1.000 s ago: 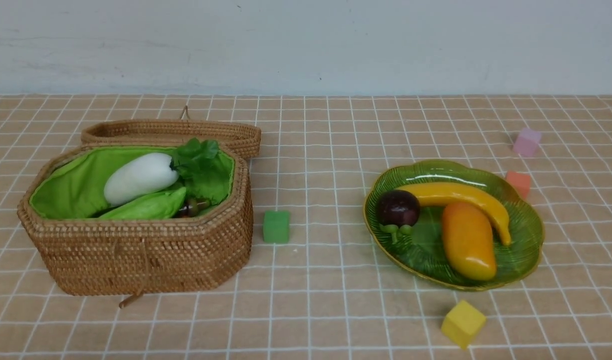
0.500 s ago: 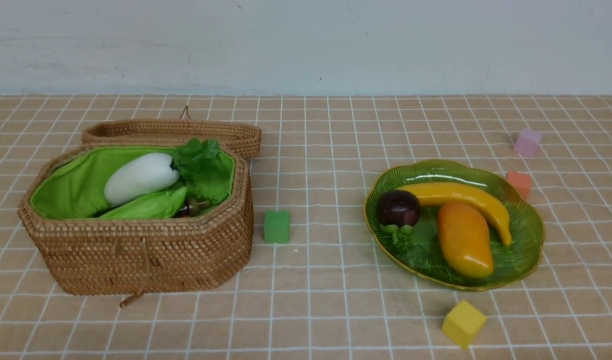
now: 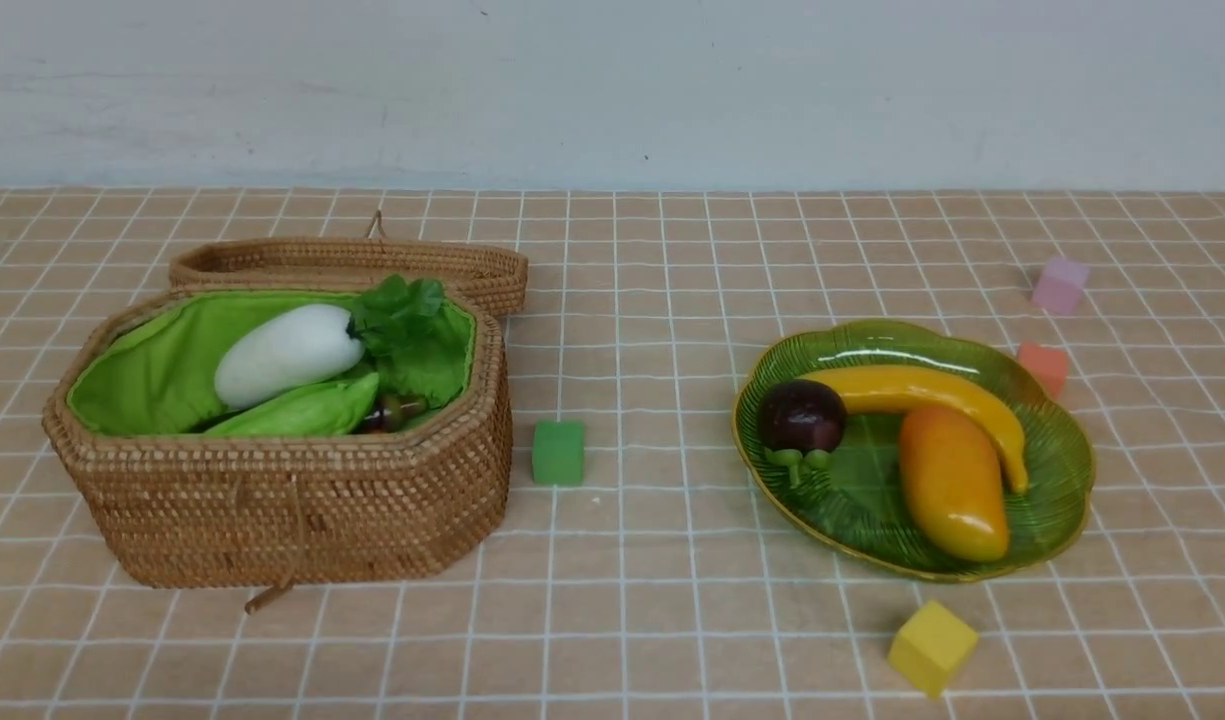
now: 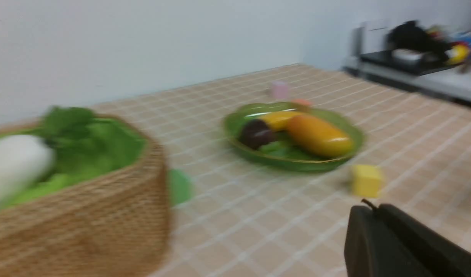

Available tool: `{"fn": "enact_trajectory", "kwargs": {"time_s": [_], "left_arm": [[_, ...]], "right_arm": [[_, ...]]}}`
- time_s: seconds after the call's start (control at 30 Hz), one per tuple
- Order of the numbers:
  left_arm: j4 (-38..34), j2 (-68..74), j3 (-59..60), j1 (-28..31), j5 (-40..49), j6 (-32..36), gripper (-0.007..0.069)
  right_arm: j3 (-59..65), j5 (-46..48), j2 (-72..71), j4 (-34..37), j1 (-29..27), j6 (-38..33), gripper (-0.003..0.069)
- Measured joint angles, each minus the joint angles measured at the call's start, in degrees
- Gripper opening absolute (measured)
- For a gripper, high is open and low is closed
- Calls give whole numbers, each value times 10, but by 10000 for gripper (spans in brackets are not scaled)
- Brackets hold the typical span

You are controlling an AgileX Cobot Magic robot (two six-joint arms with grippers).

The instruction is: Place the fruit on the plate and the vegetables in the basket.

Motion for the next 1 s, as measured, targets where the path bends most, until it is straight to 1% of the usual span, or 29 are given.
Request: {"fn": "enact_trajectory", "kwargs": {"time_s": [0.07, 0.1, 0.13, 0.17, 0.2, 0.23, 0.27, 0.3, 0.43, 0.53, 0.57, 0.7, 0.73, 0.77, 0.8, 0.87, 0.9, 0.93, 1.0], "left_arm": [[51, -14, 7, 46, -2, -22, -3], [55, -15, 9, 51, -2, -26, -3], [75, -24, 18, 91, -2, -68, 1], [80, -25, 28, 116, -1, -99, 3], [80, -25, 31, 119, -2, -104, 4], [80, -25, 39, 146, -1, -143, 5], [80, -25, 42, 151, -1, -152, 5], [79, -25, 46, 166, 5, -178, 6], [78, -25, 52, 177, 20, -212, 8], [79, -25, 65, 201, 6, -256, 9], [79, -25, 67, 203, 4, -259, 9], [98, -25, 86, 266, -47, -361, 9], [100, -25, 86, 271, -50, -366, 8], [124, -25, 86, 284, -53, -391, -5], [161, -25, 86, 292, -42, -407, -13], [178, -25, 86, 295, -27, -412, -13], [204, -25, 86, 296, 40, -417, -13], [207, -25, 88, 296, 68, -418, -13], [207, -25, 88, 296, 93, -421, -13]], "right_arm": [[0, 0, 0, 0, 0, 0, 0], [0, 0, 0, 0, 0, 0, 0], [0, -1, 0, 0, 0, 3, 1], [0, -1, 0, 0, 0, 0, 3], [1, -1, 0, 0, 0, 0, 3], [0, -1, 0, 0, 0, 0, 3], [0, -1, 0, 0, 0, 0, 3], [0, -1, 0, 0, 0, 3, 3], [0, -1, 0, 0, 0, 3, 5], [0, -1, 0, 0, 0, 3, 7], [0, -1, 0, 0, 0, 3, 7], [0, -1, 0, 0, 0, 3, 12], [0, -1, 0, 0, 0, 3, 12], [0, -1, 0, 0, 0, 3, 13], [0, -1, 0, 0, 0, 3, 15], [0, -1, 0, 0, 0, 3, 15], [0, -1, 0, 0, 0, 3, 15], [0, -1, 0, 0, 0, 3, 15], [0, -1, 0, 0, 0, 3, 15]]}}
